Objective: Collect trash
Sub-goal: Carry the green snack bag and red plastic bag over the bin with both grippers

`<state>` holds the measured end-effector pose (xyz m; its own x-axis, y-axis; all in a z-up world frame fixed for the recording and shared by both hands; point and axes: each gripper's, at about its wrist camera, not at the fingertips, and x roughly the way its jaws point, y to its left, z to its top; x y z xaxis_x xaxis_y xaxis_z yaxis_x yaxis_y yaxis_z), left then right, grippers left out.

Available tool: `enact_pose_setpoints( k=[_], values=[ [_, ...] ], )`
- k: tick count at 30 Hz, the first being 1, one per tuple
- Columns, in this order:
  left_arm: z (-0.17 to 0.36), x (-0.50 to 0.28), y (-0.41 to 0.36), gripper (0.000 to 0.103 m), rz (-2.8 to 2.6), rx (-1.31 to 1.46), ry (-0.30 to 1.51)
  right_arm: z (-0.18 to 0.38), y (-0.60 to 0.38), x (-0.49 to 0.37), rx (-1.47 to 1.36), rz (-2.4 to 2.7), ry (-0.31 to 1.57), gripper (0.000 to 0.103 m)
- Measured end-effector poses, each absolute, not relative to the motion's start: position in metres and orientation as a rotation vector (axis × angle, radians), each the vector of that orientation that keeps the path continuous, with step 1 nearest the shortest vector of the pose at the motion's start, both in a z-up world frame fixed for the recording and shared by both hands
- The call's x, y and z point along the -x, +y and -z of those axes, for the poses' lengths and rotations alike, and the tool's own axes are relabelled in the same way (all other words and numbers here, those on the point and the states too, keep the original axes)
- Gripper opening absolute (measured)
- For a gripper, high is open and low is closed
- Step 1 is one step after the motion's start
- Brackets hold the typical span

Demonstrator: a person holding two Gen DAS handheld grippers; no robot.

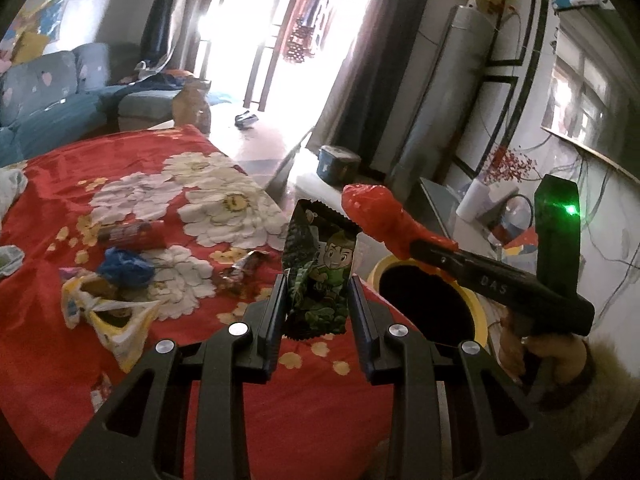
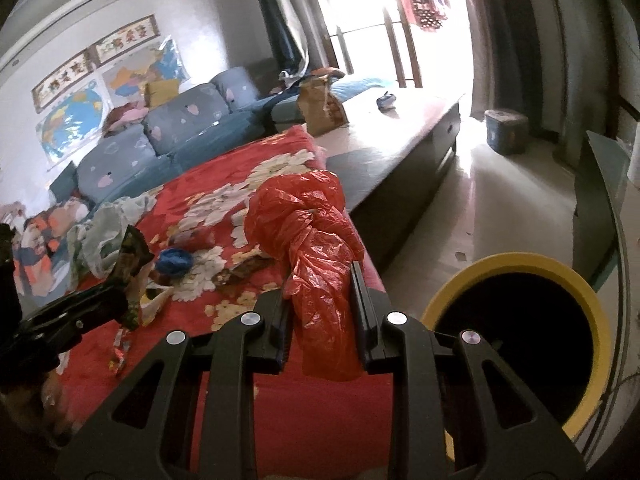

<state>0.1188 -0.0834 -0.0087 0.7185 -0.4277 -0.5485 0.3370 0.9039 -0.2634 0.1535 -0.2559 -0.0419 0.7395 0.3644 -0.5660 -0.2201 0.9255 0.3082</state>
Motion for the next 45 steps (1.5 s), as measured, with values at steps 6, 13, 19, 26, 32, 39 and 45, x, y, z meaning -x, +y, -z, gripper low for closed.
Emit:
enact_pose_setpoints(
  k=[6, 13, 19, 26, 32, 39, 45],
  values=[
    [0.012, -0.123, -0.101, 0.029, 0.454, 0.128, 0.650, 0.046, -0.275, -0.153, -0.260, -0.271, 0.662, 0.019],
    [0.014, -0.125, -0.124, 0.029, 0.492, 0.101, 0.657, 0.053, -0.301, -0.151, -0.305, -0.207, 0.662, 0.019],
    [0.016, -0.128, -0.145, 0.029, 0.529, 0.076, 0.664, 0.060, -0.323, -0.150, -0.337, -0.147, 0.669, 0.019],
    [0.020, -0.129, -0.173, 0.029, 0.594, 0.055, 0.683, 0.065, -0.344, -0.148, -0.343, -0.060, 0.662, 0.019],
    [0.023, -0.130, -0.200, 0.029, 0.641, 0.034, 0.692, 0.069, -0.362, -0.147, -0.349, 0.001, 0.659, 0.019],
    [0.028, -0.134, -0.227, 0.029, 0.679, 0.002, 0.699, 0.075, -0.380, -0.145, -0.371, 0.055, 0.664, 0.019],
    [0.036, -0.139, -0.249, 0.029, 0.704, -0.029, 0.715, 0.081, -0.395, -0.143, -0.392, 0.088, 0.667, 0.019]
  ],
)
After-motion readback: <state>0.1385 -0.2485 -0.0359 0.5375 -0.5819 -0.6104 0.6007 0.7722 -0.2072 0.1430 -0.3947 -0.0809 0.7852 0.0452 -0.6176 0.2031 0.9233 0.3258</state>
